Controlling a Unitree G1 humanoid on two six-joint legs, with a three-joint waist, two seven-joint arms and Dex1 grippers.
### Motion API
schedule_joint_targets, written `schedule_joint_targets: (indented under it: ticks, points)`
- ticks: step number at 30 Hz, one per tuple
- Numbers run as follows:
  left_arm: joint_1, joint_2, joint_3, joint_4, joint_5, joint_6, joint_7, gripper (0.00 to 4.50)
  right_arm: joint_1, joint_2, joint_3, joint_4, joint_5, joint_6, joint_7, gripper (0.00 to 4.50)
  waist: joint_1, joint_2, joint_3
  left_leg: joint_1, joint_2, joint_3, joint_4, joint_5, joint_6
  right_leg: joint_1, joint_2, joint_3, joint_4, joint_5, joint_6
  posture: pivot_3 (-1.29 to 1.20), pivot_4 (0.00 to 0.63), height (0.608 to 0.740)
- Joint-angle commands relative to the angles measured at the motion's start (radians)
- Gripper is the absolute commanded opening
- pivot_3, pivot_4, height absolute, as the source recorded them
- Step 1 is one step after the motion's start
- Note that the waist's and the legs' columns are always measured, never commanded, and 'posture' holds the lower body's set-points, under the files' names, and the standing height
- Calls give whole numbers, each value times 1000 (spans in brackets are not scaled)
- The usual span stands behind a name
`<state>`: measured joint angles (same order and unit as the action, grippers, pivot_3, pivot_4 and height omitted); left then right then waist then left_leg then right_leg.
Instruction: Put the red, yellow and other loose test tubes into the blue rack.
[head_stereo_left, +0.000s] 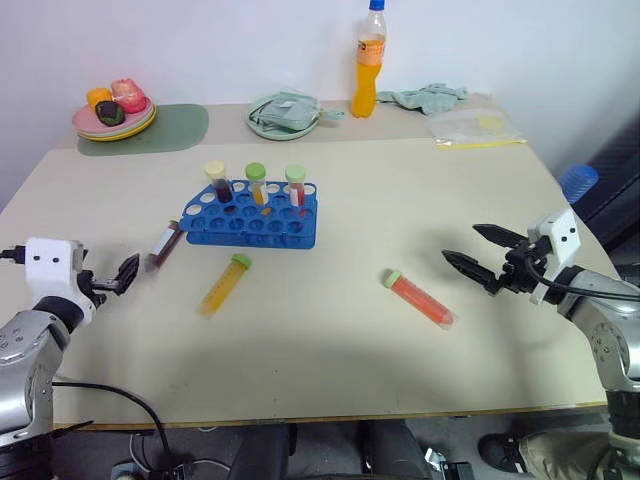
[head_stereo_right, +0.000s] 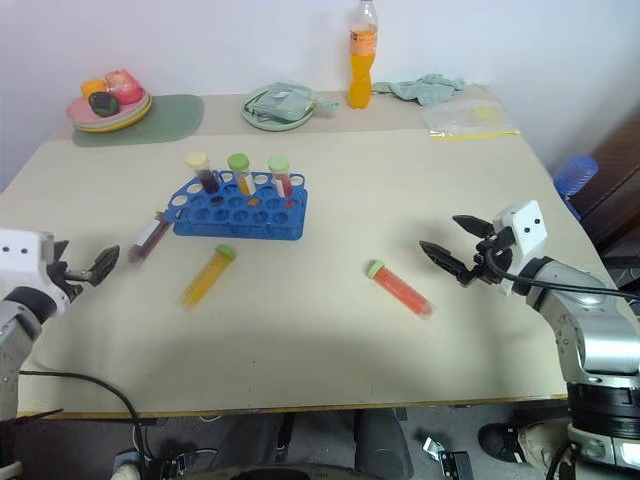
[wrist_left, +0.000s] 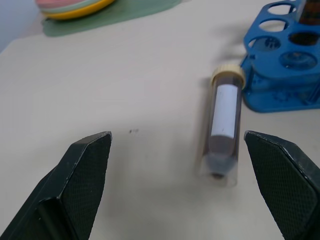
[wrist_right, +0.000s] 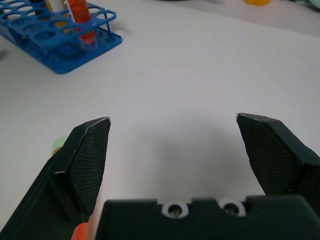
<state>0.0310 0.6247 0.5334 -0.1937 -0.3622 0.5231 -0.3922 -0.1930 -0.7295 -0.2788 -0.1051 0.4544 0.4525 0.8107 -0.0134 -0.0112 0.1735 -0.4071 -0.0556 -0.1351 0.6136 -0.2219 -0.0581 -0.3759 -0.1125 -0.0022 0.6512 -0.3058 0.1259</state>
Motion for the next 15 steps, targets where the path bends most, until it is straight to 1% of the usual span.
schedule_joint_targets:
  ticks: [1, 9, 12, 15]
  points:
    - [8, 9, 39, -39, -3, -6, 10, 4363, -42, -1, 0, 17, -8, -24, -6, 4500, 0, 0, 0, 0, 0, 0, 0, 0, 0, 0, 0, 0, 0, 0, 0, 0, 150, 740]
    - [3, -1, 51, -86, -26, 14, 28, 4363, -50, 14, 15, -1, 0, -14, -14, 4500, 1, 0, 0, 0, 0, 0, 0, 0, 0, 0, 0, 0, 0, 0, 0, 0, 150, 740]
    - [-14, -8, 37, -110, -41, 17, 36, 4363, -51, -11, 0, -2, 9, 22, -16, 4500, 1, 0, 0, 0, 0, 0, 0, 0, 0, 0, 0, 0, 0, 0, 0, 0, 150, 740]
    - [-40, -7, 20, -153, -81, 22, 9, 4363, -40, -70, -8, -59, 27, 106, -7, 4500, 3, 0, 0, 0, 0, 0, 0, 0, 0, 0, 0, 0, 0, 0, 0, 0, 150, 740]
